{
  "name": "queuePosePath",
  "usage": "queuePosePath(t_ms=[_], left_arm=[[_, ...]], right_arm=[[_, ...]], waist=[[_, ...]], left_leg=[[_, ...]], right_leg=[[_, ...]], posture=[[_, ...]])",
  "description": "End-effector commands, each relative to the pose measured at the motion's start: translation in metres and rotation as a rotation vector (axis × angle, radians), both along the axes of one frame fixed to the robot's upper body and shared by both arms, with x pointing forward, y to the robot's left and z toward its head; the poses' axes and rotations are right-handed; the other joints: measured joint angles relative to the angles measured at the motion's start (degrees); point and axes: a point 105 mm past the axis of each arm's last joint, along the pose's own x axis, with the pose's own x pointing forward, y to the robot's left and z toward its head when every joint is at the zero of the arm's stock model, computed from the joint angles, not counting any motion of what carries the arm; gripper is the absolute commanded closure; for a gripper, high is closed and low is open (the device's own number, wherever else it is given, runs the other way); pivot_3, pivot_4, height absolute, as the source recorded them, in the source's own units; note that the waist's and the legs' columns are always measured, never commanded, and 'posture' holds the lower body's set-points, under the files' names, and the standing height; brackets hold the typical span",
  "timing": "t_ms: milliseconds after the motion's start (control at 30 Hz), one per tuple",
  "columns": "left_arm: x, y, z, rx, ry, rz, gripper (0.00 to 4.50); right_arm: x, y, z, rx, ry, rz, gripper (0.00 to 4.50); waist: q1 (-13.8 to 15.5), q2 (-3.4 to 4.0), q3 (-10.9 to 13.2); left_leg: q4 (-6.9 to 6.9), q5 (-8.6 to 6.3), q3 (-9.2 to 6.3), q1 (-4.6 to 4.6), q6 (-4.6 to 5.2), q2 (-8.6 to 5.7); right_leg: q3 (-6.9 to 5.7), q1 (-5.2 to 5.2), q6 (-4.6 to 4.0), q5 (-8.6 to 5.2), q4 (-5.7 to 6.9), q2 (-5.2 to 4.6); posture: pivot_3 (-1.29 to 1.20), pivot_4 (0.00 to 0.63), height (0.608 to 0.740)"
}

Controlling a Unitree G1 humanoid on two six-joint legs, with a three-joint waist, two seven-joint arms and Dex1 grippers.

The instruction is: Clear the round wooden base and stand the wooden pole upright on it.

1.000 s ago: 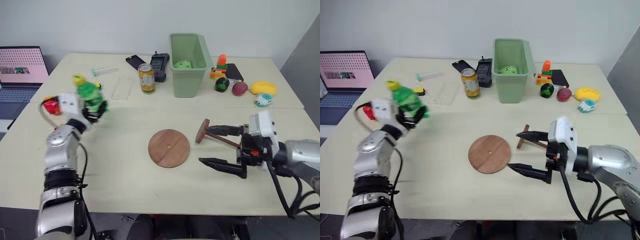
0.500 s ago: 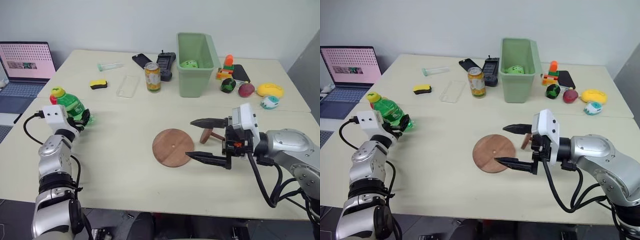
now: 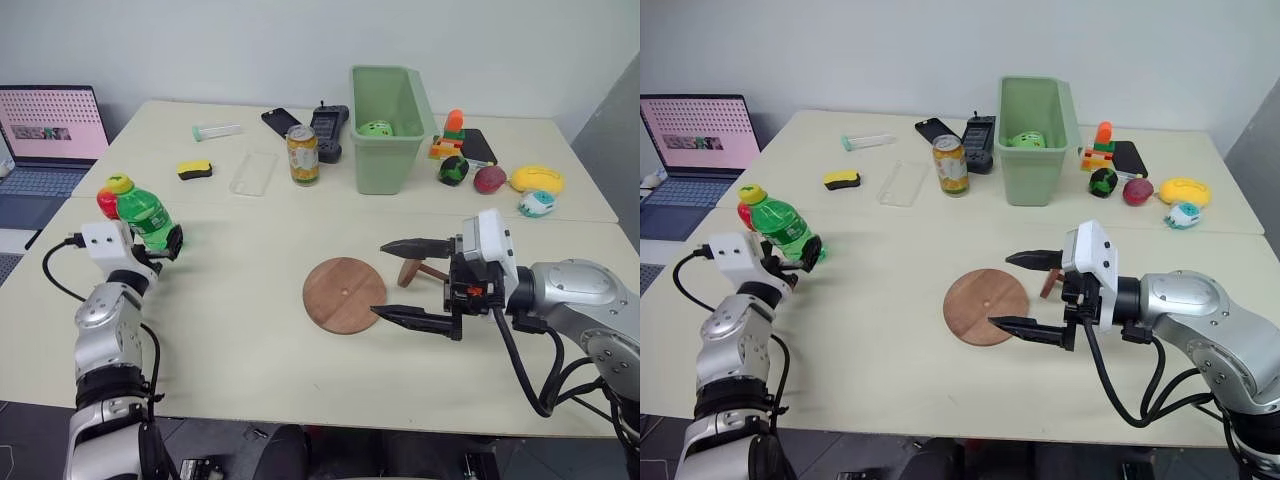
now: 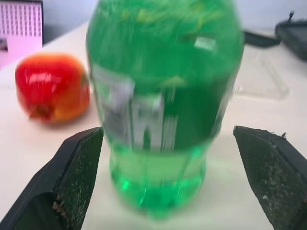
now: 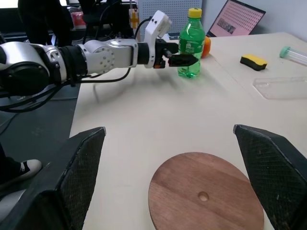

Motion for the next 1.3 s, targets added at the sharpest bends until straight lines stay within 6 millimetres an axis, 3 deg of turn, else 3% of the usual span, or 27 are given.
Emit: queuePosePath(t_ms=[33,200,333,433,500,667,933,1100,1300], left_arm=[[-0.019,0.011,0.013,0.055,-0.017,0.021,0.0],[-0.049,0.012,0.01,0.187,0.069,-0.056,0.0],[-0.07,-0.02,0.022,0.387,0.087,-0.233,0.0],[-0.087,-0.086,0.023,0.445,0.079,-0.53,0.0],[-0.089,-0.132,0.029,0.389,0.062,-0.737,0.0],[-0.093,-0.2,0.045,0.41,0.076,-1.184,0.0],[-0.111,-0.231,0.055,0.514,0.118,-1.533,0.0],[-0.11,-0.244,0.06,0.558,0.066,-1.581,0.0],[-0.104,-0.258,0.049,0.677,0.042,-1.573,0.0]], right_arm=[[-0.001,-0.005,0.005,0.0,-0.066,-0.031,0.0],[0.003,-0.016,0.002,-0.009,-0.085,-0.113,0.0],[0.006,-0.041,0.002,-0.037,-0.076,-0.233,0.0],[0.007,-0.067,0.006,-0.062,-0.083,-0.362,0.0],[0.003,-0.076,0.003,-0.103,-0.054,-0.404,0.0],[0.004,-0.098,-0.028,-0.359,0.048,-0.482,0.0],[0.027,-0.104,-0.039,-0.458,0.11,-0.537,0.0],[0.041,-0.093,-0.042,-0.523,0.125,-0.503,0.0],[0.074,-0.085,-0.044,-0.632,0.234,-0.498,0.0]], waist=[[0.01,-0.01,0.0],[0.01,-0.02,-0.01],[0.24,-0.01,0.0],[0.84,0.01,0.0],[1.25,0.18,0.04],[1.06,0.28,0.05],[-1.52,0.38,0.09],[-1.21,0.42,0.12],[-1.29,0.47,0.16]], left_leg=[[0.0,0.0,-0.03,0.0,0.0,0.01],[-0.03,-0.01,-0.03,0.01,0.0,0.05],[-0.06,-0.01,-0.02,0.04,0.0,0.02],[-0.08,-0.02,-0.05,0.02,-0.01,-0.01],[-0.09,-0.02,-0.06,0.13,-0.01,-0.05],[-0.08,-0.03,0.03,0.44,0.01,0.06],[-0.36,-0.05,0.2,0.54,0.05,0.08],[-0.31,-0.05,0.11,0.41,0.05,0.05],[-0.21,-0.05,0.12,0.33,0.05,0.01]], right_leg=[[-0.01,0.0,0.0,0.0,0.0,0.0],[0.08,0.01,0.0,0.0,0.0,0.0],[0.14,0.07,-0.01,0.0,-0.04,-0.03],[0.17,0.16,-0.01,0.0,-0.21,-0.08],[0.16,0.39,-0.02,0.0,-0.38,-0.13],[0.04,0.76,-0.09,0.05,-0.39,0.16],[0.12,0.65,-0.09,0.04,-0.52,0.39],[0.1,0.61,-0.09,0.04,-0.59,0.35],[0.09,0.53,-0.08,0.04,-0.57,0.33]], posture=[[0.0,0.15,0.74],[0.0,0.15,0.74],[0.0,0.15,0.74],[0.0,0.15,0.74],[0.0,0.15,0.74],[0.0,0.15,0.74],[0.0,0.15,0.74],[0.0,0.15,0.74],[0.0,0.15,0.74]])
